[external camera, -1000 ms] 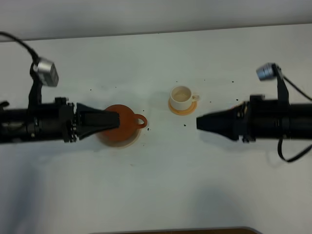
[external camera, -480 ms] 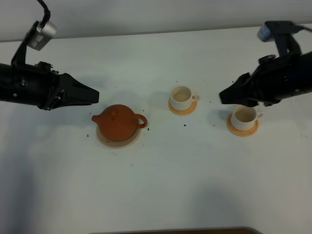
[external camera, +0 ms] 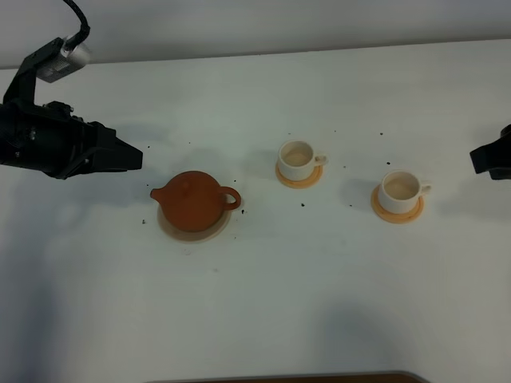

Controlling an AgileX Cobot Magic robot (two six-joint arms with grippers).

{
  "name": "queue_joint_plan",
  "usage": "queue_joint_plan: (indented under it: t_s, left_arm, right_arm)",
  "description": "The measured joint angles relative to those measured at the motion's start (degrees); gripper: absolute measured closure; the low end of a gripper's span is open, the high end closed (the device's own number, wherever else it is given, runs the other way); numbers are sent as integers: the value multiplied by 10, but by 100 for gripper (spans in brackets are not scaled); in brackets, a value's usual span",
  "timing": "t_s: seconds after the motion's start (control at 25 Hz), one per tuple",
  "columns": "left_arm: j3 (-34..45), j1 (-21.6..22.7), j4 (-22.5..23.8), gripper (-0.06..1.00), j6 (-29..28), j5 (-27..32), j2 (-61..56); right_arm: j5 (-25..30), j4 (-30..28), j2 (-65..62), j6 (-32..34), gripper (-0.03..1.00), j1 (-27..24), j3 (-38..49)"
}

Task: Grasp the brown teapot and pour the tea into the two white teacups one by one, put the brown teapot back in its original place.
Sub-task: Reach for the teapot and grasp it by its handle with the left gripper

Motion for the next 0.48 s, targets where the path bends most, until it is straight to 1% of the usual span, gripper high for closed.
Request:
queue_joint_plan:
  t_s: [0.12, 0.28, 0.48]
  left_arm:
    - [0, 0, 10, 65, -6, -10, 0]
    - [0, 0, 21, 66, -6, -25, 0]
    - [0, 0, 24, 67, -7, -27, 0]
  right_arm:
    - [17, -7, -36, 7, 58, 0, 17]
    - [25, -8, -82, 13, 58, 0, 45]
    - [30, -8, -134, 16, 58, 1, 79]
